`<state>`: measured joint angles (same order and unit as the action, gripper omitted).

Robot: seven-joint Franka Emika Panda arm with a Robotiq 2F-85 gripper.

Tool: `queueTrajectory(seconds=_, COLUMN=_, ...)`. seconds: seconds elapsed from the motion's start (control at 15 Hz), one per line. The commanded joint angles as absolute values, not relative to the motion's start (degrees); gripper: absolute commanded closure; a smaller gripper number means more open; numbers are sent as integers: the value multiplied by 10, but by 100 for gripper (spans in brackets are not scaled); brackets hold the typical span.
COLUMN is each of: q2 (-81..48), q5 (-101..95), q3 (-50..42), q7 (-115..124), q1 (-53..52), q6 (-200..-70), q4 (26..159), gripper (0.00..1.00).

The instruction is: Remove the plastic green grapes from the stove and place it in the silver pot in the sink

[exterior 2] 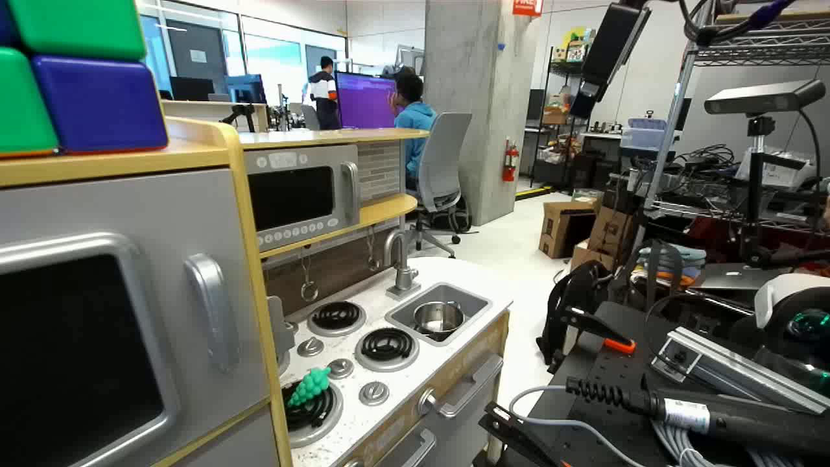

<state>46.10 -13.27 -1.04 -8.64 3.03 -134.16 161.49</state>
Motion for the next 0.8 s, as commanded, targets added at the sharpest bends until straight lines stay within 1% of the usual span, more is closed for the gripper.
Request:
queueTrajectory(seconds=0.0, q2=460, q5=-134, q3=-12, q7=-85, q1=29, q6=-1337, q4=1622, gripper=0)
queueTrajectory(seconds=0.4, q2=413, q5=-109, q3=-40, q7=-150, q1=-1, q6=-1262, q4=1568, gripper=0)
queueTrajectory(seconds=0.47, q2=436, q5=-125, q3=-28, q7=-130, q1=12, q6=-1287, q4=1590, gripper=0)
queueTrajectory(seconds=0.73, q2=422, q5=-121, q3=-32, q7=-136, q1=10, q6=-1276, q4=1584, gripper=0)
